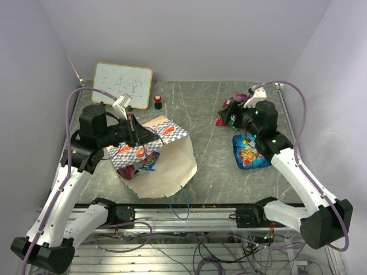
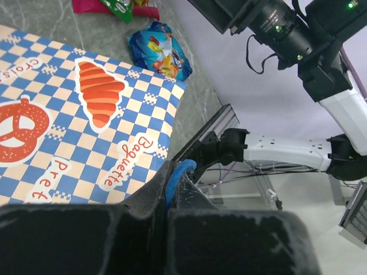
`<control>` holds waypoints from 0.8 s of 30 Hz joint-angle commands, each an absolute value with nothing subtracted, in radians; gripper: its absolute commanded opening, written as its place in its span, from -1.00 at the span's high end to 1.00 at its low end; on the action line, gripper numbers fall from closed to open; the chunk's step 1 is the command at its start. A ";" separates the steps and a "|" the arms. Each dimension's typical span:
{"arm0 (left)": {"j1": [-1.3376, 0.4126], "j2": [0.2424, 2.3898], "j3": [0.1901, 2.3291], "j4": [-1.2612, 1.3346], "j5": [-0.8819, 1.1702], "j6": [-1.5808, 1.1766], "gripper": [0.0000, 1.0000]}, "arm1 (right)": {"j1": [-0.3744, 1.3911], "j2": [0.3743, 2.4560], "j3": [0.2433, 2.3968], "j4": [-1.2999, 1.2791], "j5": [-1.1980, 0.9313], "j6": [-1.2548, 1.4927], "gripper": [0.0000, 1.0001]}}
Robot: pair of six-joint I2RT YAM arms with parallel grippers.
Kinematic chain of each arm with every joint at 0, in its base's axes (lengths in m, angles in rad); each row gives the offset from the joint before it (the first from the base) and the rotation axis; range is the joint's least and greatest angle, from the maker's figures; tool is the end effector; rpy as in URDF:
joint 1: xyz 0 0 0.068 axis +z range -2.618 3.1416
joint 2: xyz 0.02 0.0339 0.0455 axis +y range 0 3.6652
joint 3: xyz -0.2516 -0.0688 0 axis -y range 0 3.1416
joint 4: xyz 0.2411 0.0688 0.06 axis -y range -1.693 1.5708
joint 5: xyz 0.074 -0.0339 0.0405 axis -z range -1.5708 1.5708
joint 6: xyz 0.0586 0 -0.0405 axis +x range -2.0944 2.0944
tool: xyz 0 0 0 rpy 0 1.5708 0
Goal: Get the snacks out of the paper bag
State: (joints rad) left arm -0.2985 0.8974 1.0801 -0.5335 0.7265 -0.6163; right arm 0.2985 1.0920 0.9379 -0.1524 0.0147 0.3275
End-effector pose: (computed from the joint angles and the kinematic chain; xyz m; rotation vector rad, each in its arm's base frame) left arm 0.1796 -0.0960 0.3725 0.2064 2.0412 -1.2882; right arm 0.2659 0.0809 0.3191 0.0377 1.8980 0.4148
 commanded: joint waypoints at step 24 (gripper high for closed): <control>-0.307 0.868 1.105 -0.424 0.664 -0.657 0.86 | 1.271 1.104 0.642 0.369 -0.135 -0.503 -0.42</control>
State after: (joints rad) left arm -0.2985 0.8635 1.0576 -0.3935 0.6861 -0.7219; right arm 1.2114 0.9947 0.6117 0.3790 -0.1905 -0.2462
